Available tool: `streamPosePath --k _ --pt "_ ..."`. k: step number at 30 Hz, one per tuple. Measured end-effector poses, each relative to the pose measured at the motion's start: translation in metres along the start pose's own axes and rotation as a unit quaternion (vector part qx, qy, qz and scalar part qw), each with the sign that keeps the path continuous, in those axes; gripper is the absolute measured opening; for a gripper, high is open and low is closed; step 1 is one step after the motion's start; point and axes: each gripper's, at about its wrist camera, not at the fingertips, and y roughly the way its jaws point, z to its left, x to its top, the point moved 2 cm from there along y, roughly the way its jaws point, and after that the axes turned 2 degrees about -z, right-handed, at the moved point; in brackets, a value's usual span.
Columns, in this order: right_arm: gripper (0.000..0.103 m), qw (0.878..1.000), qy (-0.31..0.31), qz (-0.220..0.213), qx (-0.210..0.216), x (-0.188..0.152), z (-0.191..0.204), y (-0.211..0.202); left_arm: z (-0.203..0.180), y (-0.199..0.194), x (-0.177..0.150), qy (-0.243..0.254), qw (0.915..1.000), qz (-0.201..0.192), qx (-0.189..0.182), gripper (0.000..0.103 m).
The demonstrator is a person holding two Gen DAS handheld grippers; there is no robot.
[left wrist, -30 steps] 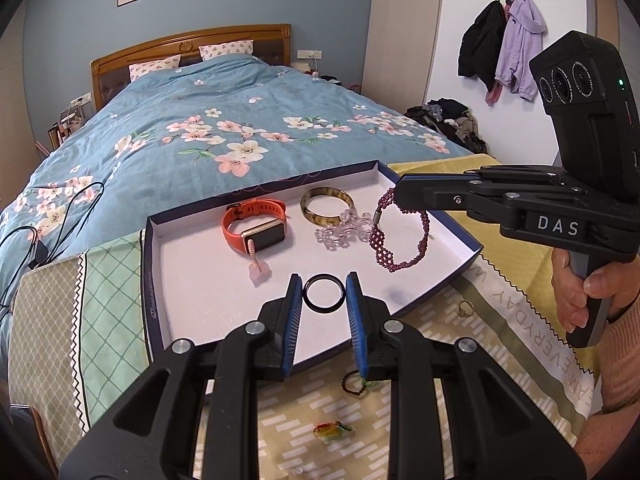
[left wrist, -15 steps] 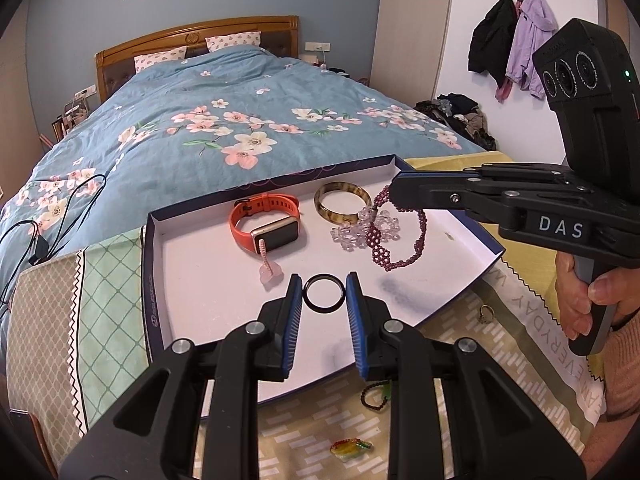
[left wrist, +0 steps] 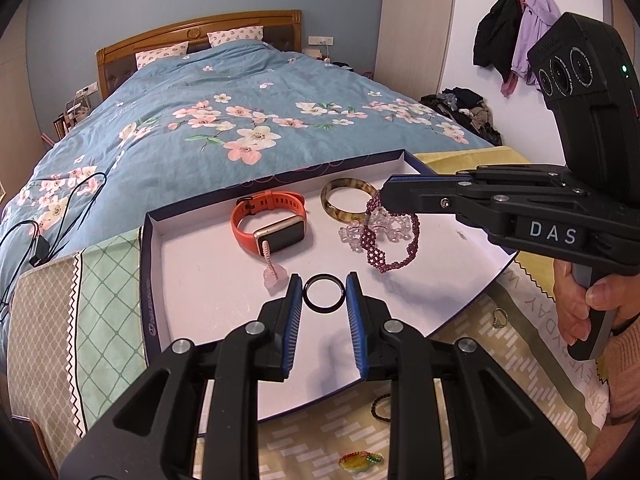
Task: Organize jewelry
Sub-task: 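Carry the black ring and necklace over the box with both tools, then open the right tool over the box while the left tool releases the black ring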
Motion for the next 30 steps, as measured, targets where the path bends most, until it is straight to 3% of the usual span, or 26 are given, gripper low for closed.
streamPosePath --k 17,30 --pt "0.001 0.999 0.036 0.016 -0.016 -0.004 -0.026 0.016 0.007 0.031 0.0 -0.011 0.9994 0.032 0.006 0.022" --pt "0.003 0.997 0.042 0.026 -0.062 -0.008 -0.042 0.022 0.01 0.059 0.002 -0.013 0.9981 0.059 0.015 0.023"
